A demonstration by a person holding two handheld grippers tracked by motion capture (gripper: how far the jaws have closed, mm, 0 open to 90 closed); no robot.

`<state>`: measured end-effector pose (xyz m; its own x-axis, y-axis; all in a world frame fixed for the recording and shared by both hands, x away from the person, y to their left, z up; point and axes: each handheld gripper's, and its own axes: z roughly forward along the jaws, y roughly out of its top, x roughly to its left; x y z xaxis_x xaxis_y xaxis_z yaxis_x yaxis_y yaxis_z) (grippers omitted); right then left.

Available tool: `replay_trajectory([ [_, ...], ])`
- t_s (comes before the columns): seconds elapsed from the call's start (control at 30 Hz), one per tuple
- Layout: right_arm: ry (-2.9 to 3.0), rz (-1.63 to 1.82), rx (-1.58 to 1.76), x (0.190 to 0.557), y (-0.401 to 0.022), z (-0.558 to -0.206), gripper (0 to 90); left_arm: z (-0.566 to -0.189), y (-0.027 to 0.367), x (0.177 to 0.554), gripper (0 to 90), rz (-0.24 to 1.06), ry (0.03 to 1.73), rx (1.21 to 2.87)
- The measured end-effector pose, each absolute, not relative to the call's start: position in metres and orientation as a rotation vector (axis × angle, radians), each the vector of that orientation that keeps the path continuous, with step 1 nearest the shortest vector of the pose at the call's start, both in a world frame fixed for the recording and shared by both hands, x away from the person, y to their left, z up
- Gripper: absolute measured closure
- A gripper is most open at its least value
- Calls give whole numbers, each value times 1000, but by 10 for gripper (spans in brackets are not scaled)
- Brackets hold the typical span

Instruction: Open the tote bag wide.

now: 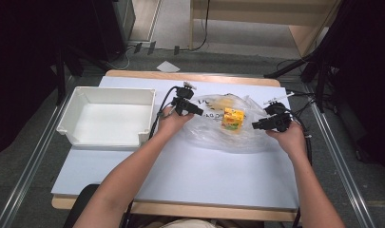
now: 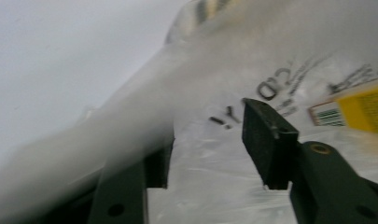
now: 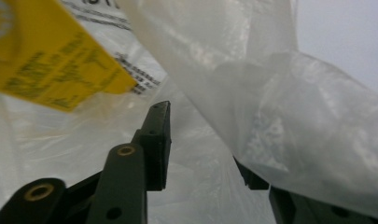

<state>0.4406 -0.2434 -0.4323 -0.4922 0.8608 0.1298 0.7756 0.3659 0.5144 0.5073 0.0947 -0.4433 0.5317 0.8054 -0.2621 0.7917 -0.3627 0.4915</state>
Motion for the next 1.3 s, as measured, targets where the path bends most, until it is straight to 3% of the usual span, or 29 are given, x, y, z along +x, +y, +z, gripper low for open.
replay_trajectory([
  [0.17,2477,671,1497,446,-250,-443,506,-446,102,511,469,17,1330,2185],
  [0.33,2456,628,1559,442,-266,-455,507,-447,109,514,394,-19,1355,2163],
  [0.47,2431,679,1571,437,-275,-458,555,-446,110,514,372,25,1355,2178],
  [0.77,2403,684,1555,429,-288,-461,714,-446,117,516,379,79,1390,2176],
  [0.97,2393,692,1562,426,-295,-461,770,-446,122,516,416,94,1401,2175],
  [1.13,2376,710,1574,423,-299,-462,774,-446,123,515,439,107,1401,2171],
  [1.23,2401,753,1616,421,-297,-460,692,-444,122,513,431,90,1399,2167],
  [1.3,2404,808,1610,418,-296,-457,689,-441,120,511,431,87,1380,2165],
])
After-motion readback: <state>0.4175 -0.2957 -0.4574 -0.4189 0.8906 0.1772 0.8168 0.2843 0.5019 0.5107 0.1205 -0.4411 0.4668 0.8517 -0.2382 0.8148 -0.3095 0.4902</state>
